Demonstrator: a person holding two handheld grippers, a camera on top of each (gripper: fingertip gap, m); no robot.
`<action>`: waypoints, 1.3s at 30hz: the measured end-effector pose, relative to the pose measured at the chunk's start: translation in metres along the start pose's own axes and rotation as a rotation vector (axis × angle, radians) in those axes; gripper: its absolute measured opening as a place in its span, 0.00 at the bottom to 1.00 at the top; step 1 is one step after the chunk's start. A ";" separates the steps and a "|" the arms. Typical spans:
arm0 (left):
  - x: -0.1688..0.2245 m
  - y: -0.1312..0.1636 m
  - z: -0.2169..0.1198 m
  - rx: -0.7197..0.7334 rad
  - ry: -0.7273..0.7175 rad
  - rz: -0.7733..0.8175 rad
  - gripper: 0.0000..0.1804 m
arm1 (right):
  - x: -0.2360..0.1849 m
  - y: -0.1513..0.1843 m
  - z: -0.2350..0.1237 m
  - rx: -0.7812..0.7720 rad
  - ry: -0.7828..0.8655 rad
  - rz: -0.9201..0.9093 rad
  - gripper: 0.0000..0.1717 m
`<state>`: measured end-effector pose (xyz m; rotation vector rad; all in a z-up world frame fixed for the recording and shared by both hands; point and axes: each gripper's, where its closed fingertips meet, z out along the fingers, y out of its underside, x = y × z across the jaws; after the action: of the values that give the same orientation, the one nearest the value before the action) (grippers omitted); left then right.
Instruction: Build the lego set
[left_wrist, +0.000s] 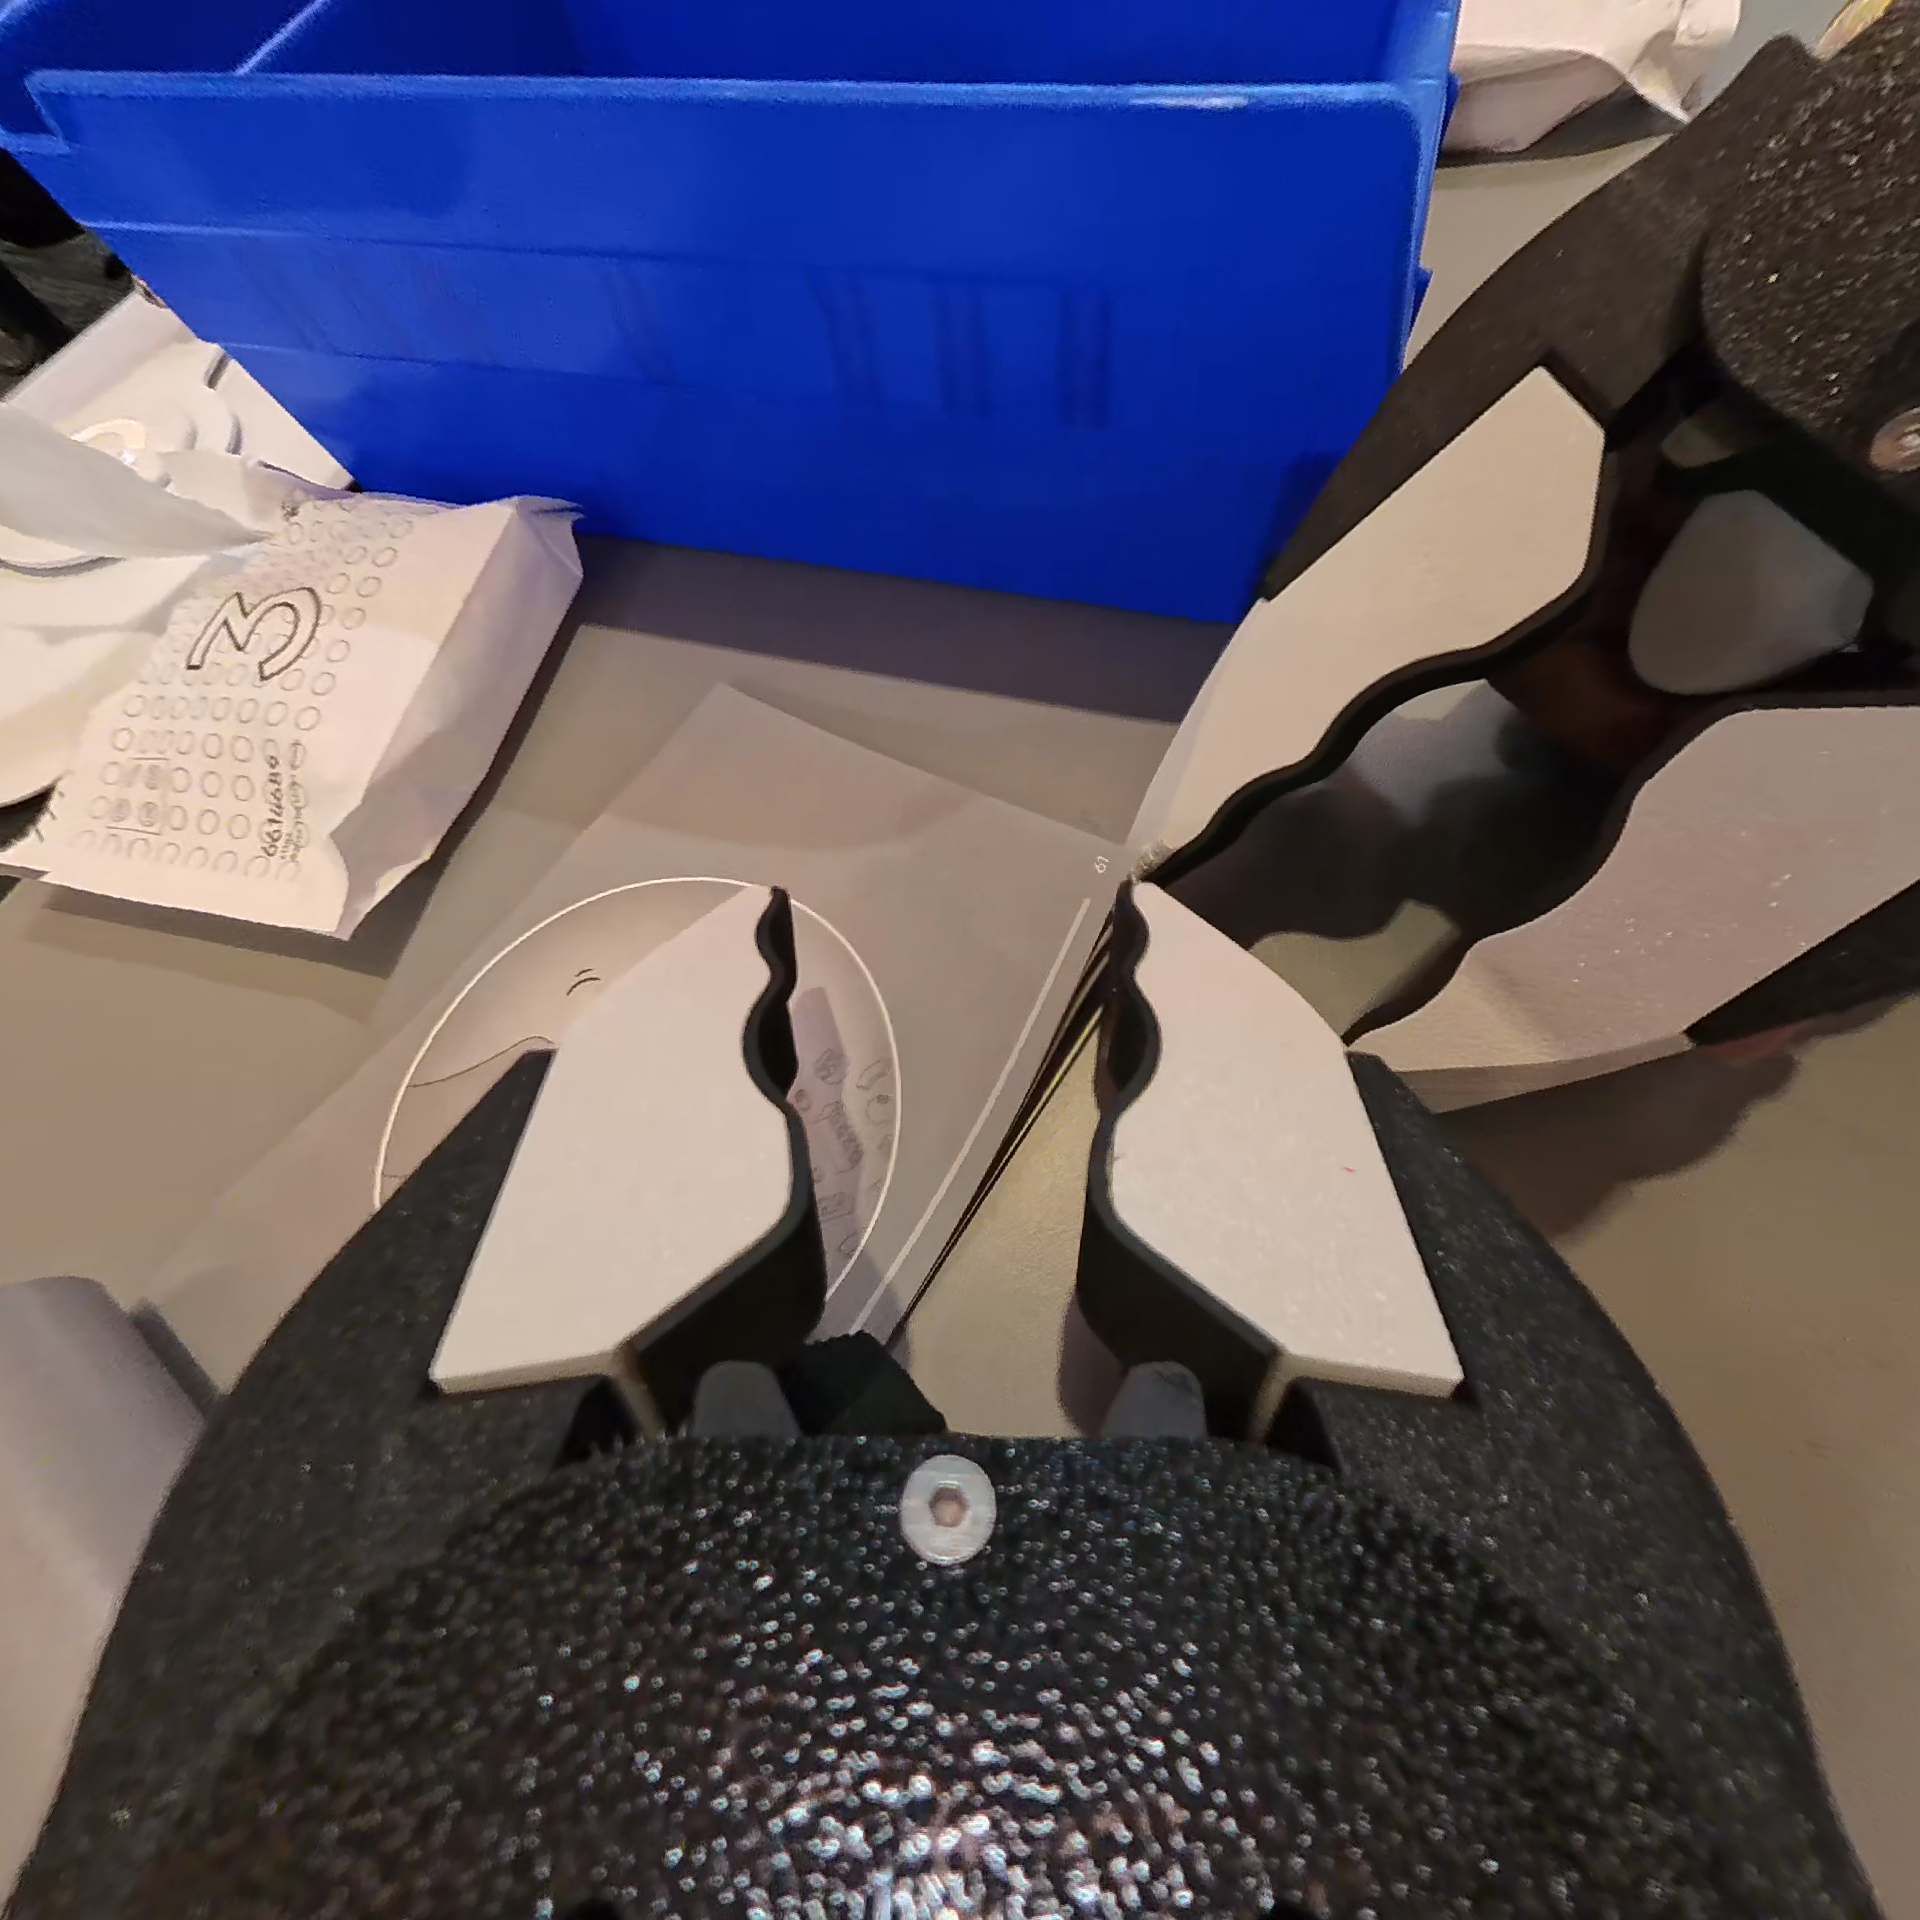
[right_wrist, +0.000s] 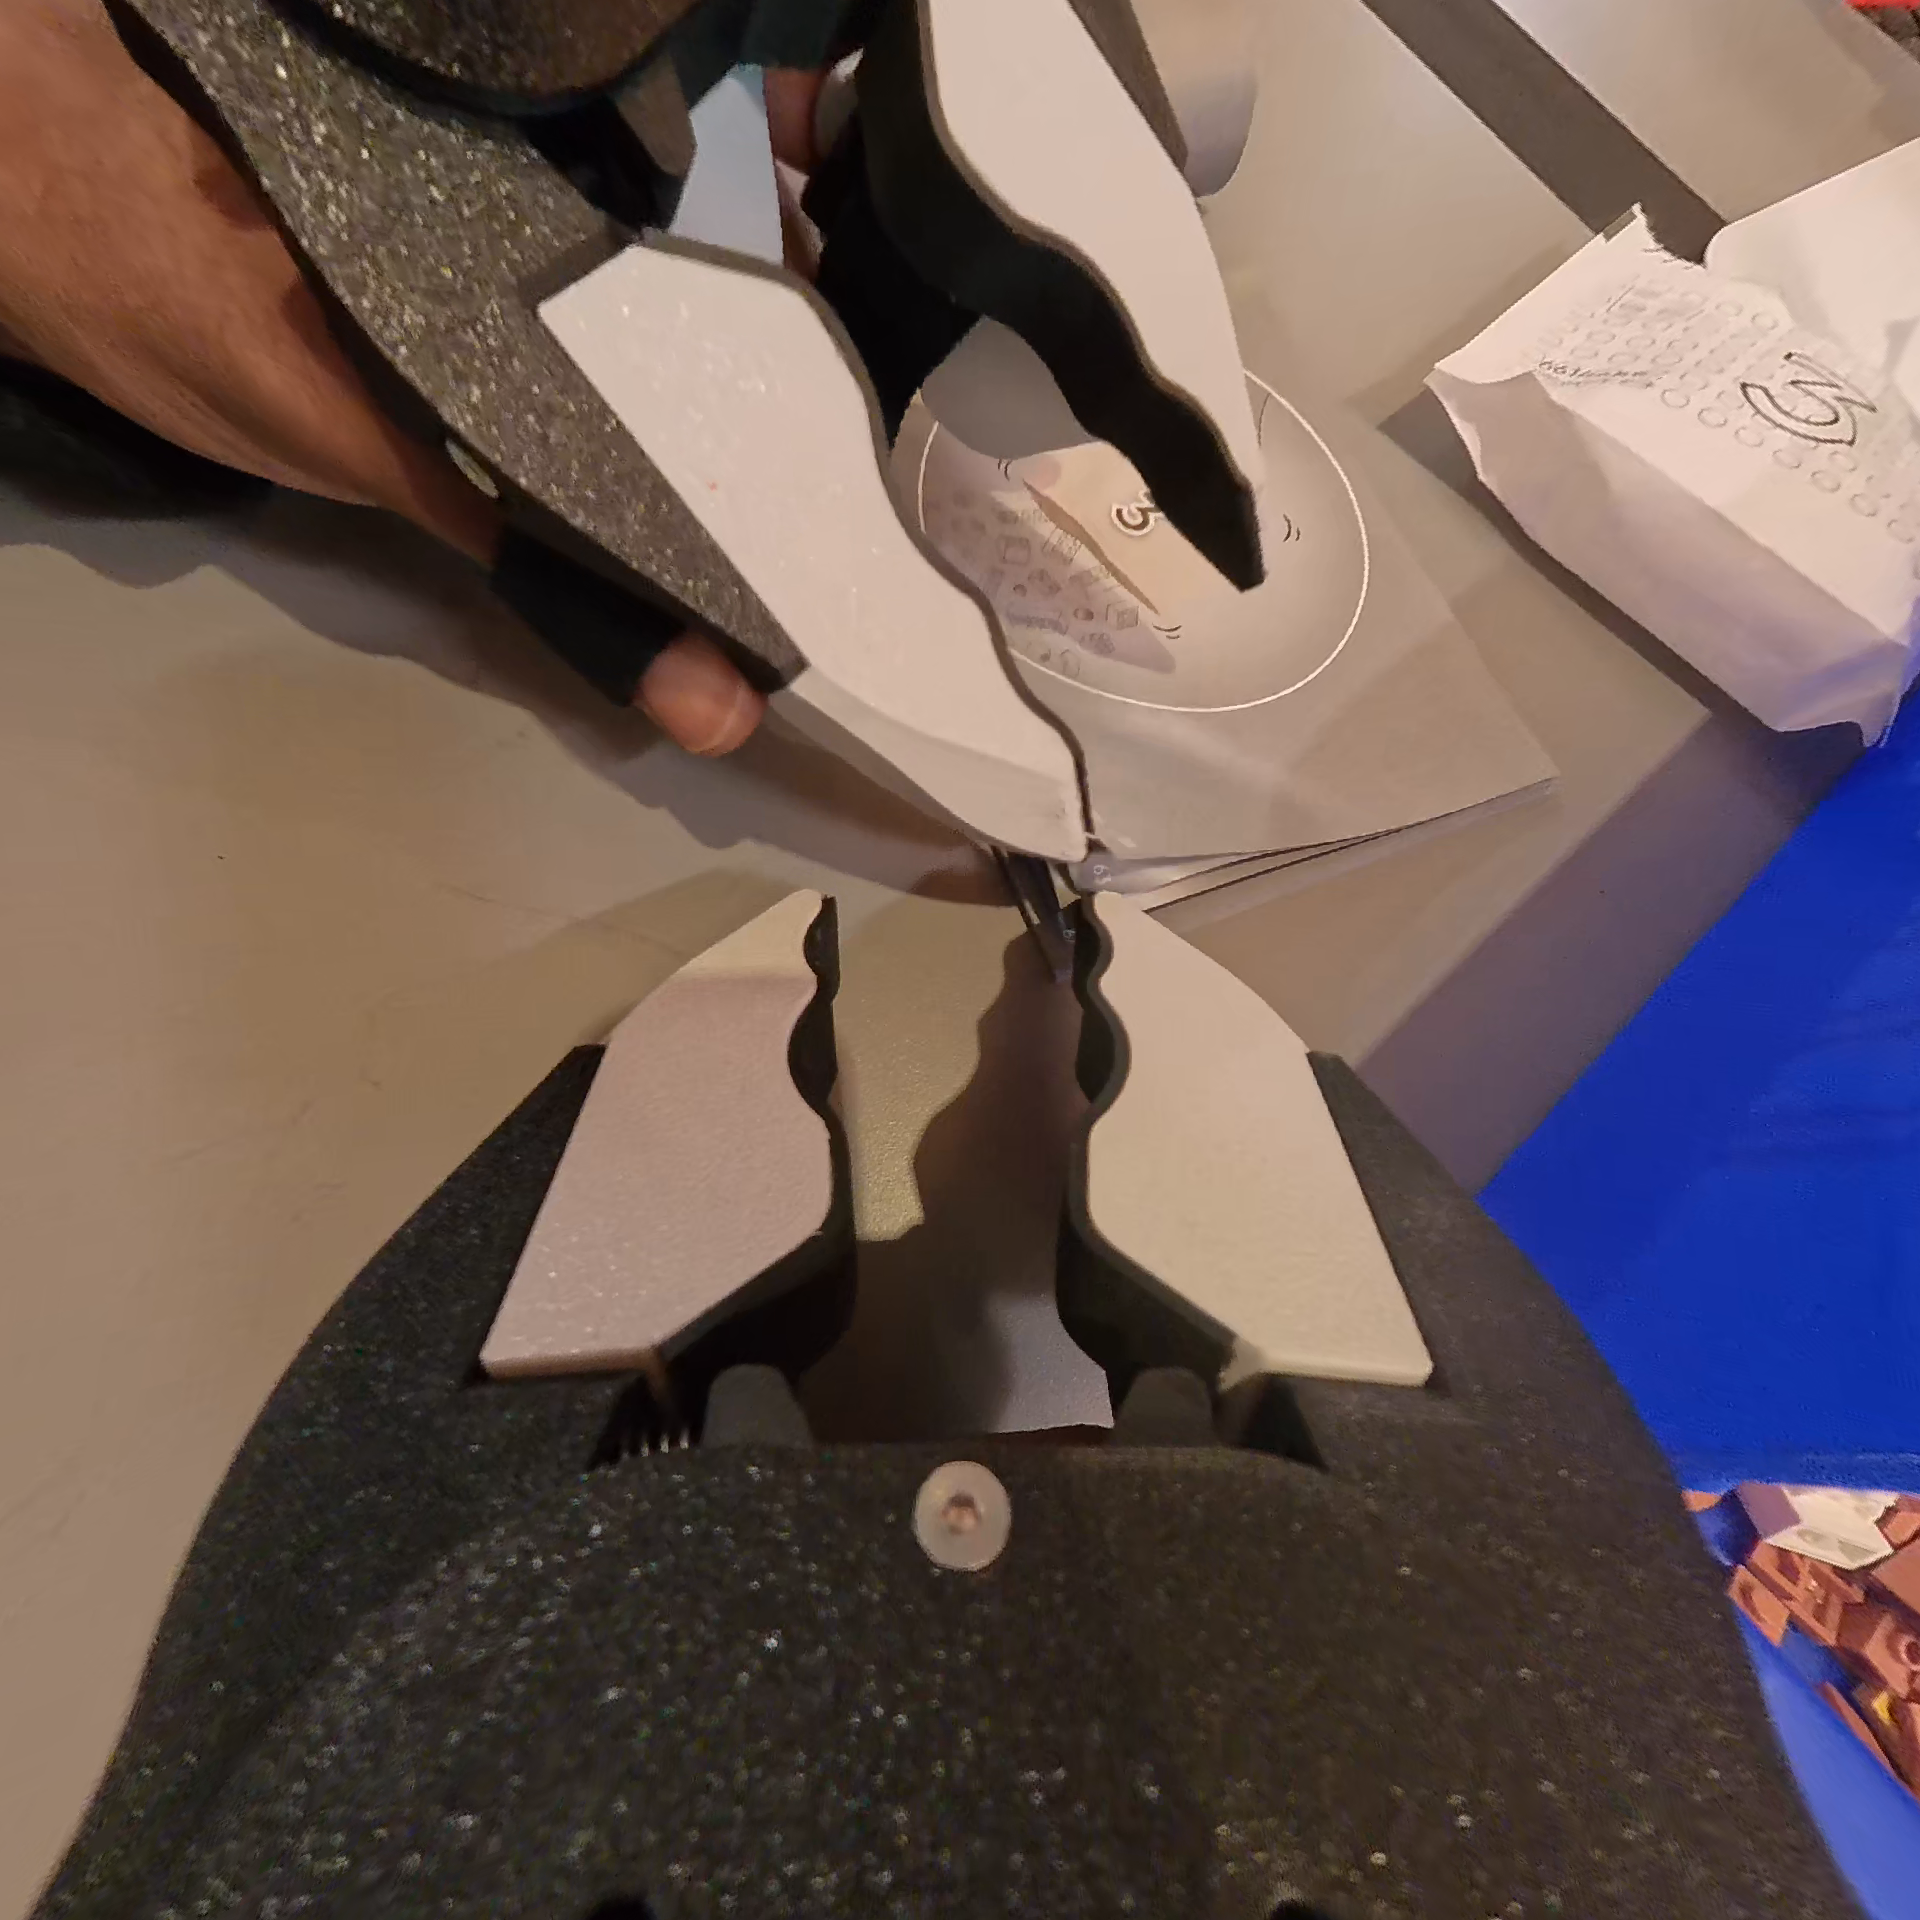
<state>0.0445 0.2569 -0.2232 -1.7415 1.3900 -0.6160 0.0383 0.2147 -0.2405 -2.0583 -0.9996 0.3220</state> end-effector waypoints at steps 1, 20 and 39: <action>-0.001 -0.001 -0.001 0.005 0.002 -0.008 0.32 | 0.000 0.000 0.000 0.000 -0.001 0.000 0.25; 0.003 -0.007 -0.010 0.086 0.151 -0.156 0.00 | -0.001 0.000 0.000 0.002 -0.002 -0.001 0.25; -0.089 -0.026 -0.116 0.459 -0.098 -0.430 0.00 | -0.018 -0.050 -0.018 0.193 0.081 -0.128 0.29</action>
<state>-0.0553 0.3106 -0.1278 -1.6634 0.7271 -0.9800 0.0089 0.2095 -0.1931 -1.8106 -1.0056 0.2564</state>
